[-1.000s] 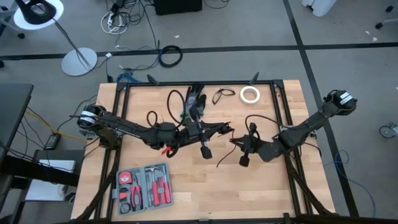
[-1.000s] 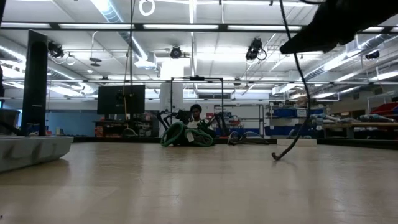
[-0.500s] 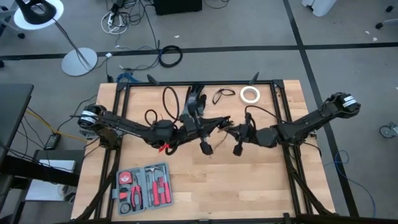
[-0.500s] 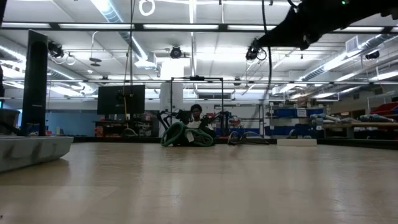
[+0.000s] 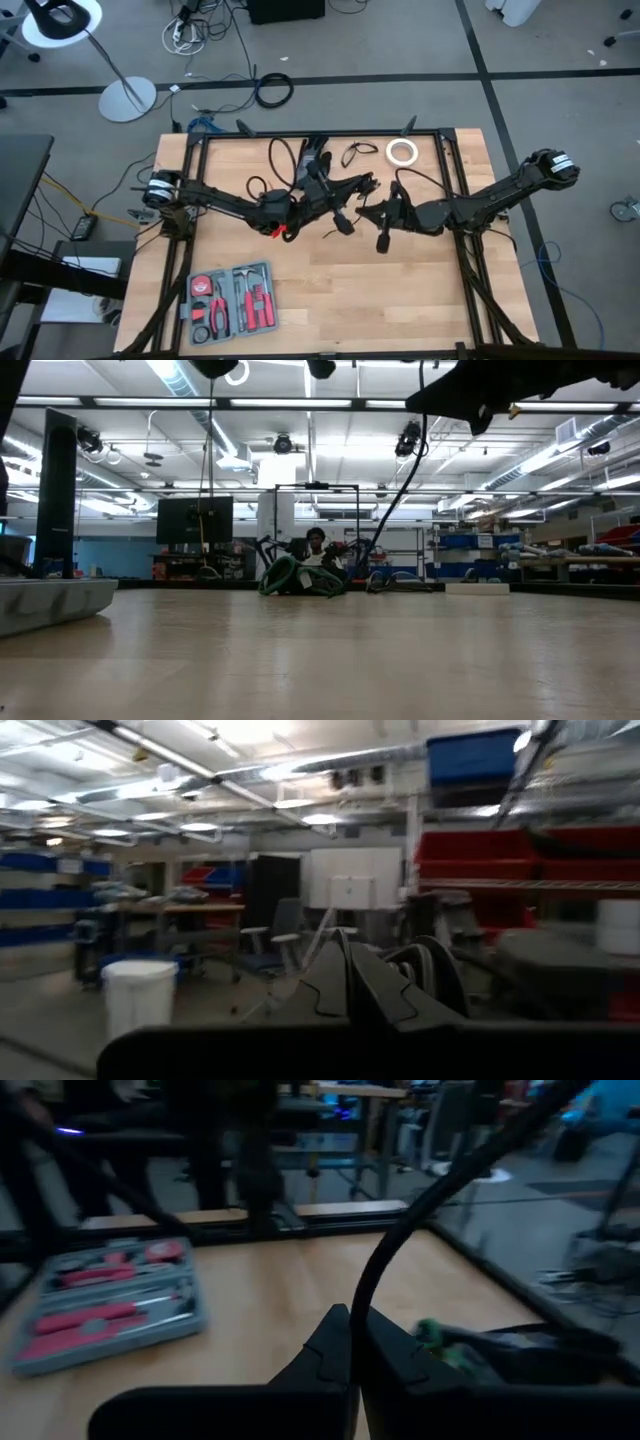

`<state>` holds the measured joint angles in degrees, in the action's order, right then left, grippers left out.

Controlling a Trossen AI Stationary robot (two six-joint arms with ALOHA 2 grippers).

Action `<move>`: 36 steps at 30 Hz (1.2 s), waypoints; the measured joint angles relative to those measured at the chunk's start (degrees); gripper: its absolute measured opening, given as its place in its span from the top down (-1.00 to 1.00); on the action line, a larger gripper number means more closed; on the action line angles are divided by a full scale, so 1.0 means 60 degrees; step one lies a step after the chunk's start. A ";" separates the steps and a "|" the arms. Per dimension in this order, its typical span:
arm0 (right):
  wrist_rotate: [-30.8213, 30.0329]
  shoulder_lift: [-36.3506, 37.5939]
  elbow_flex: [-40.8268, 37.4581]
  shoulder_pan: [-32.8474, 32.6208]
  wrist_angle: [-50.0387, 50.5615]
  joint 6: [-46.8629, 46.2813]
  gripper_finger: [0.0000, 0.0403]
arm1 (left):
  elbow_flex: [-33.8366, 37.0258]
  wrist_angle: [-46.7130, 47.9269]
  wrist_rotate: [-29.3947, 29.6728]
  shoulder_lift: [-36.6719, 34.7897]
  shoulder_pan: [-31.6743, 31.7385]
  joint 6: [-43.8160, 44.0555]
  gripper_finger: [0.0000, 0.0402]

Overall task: Coil cords
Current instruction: Coil the black wire into a spool

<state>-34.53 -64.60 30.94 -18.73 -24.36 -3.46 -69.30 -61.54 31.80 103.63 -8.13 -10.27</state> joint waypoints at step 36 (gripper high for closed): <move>0.1814 -0.1410 0.2130 0.0449 0.3104 -0.0355 0.98 | -0.0018 0.2379 -0.0848 -0.0042 0.0165 -0.0226 1.00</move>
<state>-23.65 -73.06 43.72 -16.04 -5.73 -5.59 -69.41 -47.27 26.71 103.38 -7.13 -11.63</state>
